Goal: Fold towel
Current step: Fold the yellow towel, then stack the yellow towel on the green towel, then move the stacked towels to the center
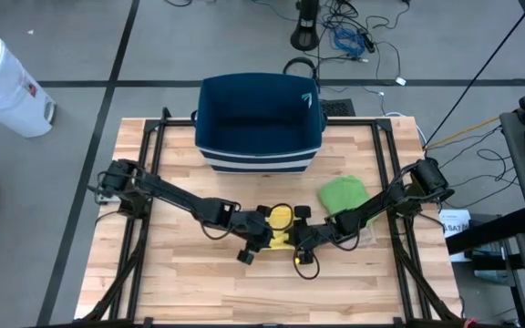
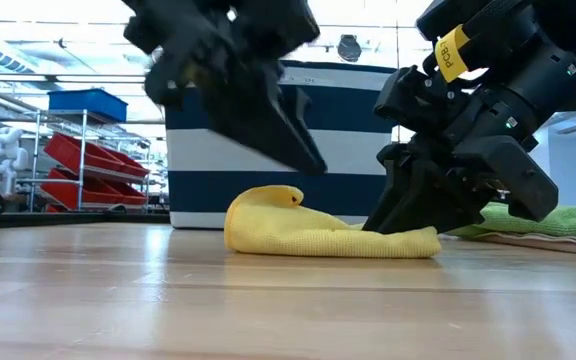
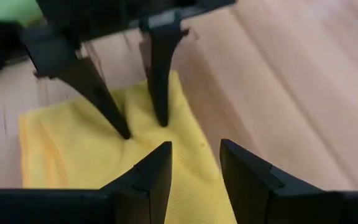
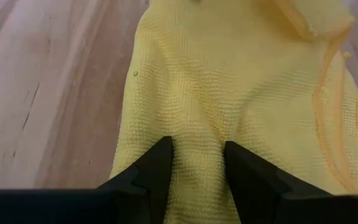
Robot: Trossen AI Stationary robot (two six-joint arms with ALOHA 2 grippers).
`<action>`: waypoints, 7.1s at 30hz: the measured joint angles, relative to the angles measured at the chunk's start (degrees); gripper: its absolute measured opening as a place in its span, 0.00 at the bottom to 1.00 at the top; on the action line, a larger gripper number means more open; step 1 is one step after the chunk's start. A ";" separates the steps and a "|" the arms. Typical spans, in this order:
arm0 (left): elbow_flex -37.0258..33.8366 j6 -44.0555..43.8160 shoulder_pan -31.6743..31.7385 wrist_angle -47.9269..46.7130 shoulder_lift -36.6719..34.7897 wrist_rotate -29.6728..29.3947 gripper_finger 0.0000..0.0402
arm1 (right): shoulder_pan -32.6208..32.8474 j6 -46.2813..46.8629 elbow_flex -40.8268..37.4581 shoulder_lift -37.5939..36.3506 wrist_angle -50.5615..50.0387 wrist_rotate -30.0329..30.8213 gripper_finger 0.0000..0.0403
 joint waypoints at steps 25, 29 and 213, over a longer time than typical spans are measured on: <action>-0.09 -4.29 5.68 -3.93 1.06 3.52 0.35 | 0.02 -0.66 0.15 -0.17 -1.06 0.01 0.35; -0.09 -4.32 4.81 -6.03 0.34 3.14 0.35 | 0.12 -2.55 0.14 -2.08 -1.88 -0.61 0.35; -0.02 -6.81 1.02 4.76 -2.22 -3.54 0.35 | -2.48 20.90 0.35 -26.54 -58.65 -7.88 0.49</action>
